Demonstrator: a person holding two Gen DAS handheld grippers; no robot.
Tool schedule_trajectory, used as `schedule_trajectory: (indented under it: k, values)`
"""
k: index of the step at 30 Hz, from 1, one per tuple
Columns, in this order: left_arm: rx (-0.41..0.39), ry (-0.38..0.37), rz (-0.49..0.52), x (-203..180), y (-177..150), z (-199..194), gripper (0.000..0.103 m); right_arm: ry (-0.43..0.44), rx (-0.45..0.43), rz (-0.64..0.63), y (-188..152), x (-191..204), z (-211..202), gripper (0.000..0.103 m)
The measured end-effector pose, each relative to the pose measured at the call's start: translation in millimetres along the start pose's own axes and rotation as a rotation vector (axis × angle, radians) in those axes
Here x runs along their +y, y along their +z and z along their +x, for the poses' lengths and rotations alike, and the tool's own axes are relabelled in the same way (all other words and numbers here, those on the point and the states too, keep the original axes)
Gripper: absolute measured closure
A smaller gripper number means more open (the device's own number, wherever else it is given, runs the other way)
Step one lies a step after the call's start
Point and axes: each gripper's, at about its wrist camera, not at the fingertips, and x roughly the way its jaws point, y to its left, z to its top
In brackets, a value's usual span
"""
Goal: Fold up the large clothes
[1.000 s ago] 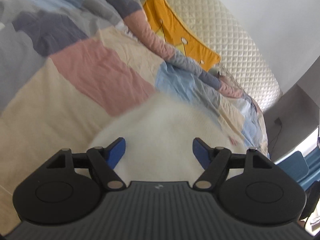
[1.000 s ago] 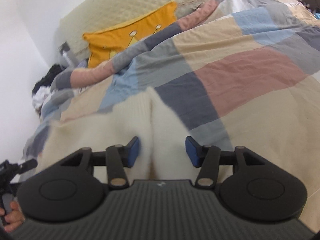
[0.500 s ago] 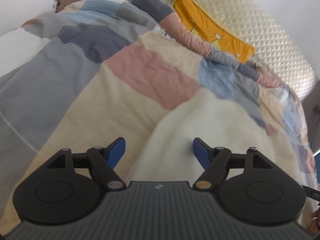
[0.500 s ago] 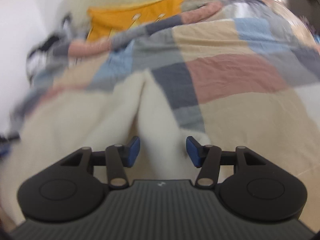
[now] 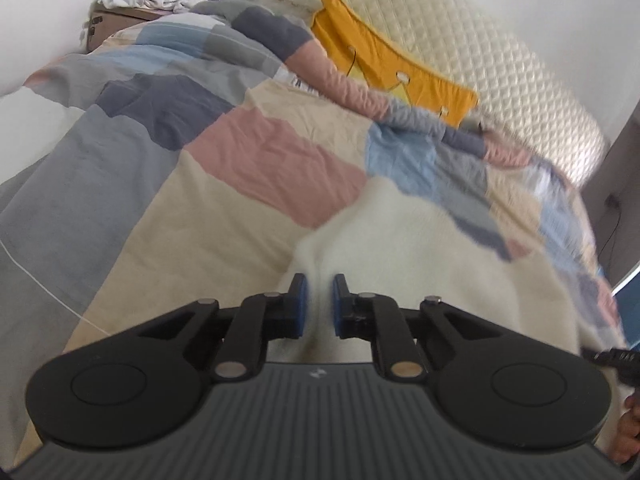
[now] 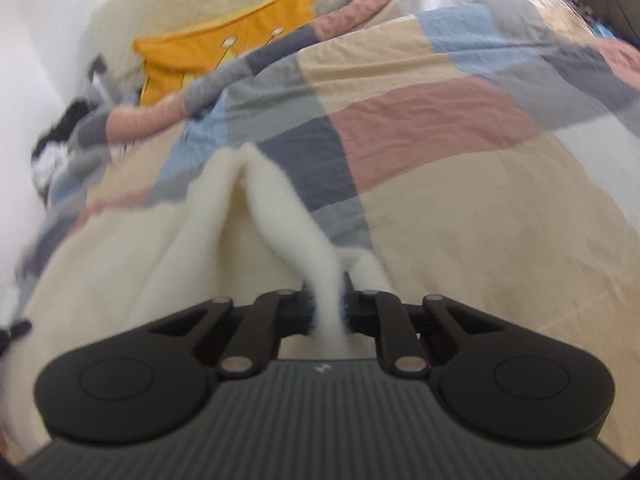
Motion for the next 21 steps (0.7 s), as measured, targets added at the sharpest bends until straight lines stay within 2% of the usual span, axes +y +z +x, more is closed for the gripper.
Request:
schedule_trajectory:
  k: [4, 9, 15, 21]
  values:
    - [0.021, 0.008, -0.014, 4, 1, 0, 0.087, 0.024, 0.026, 0.21, 1, -30, 4, 0.09]
    - [0.055, 0.042, -0.022, 10, -4, 15, 0.087, 0.1, 0.06, 0.445, -6, -66, 13, 0.088]
    - [0.08, 0.075, -0.012, 18, -12, 40, 0.084, 0.045, 0.057, 0.423, -5, -62, 9, 0.086]
    - [0.077, 0.068, -0.006, 17, -9, 38, 0.08, -0.023, 0.047, 0.346, -6, -57, 3, 0.085]
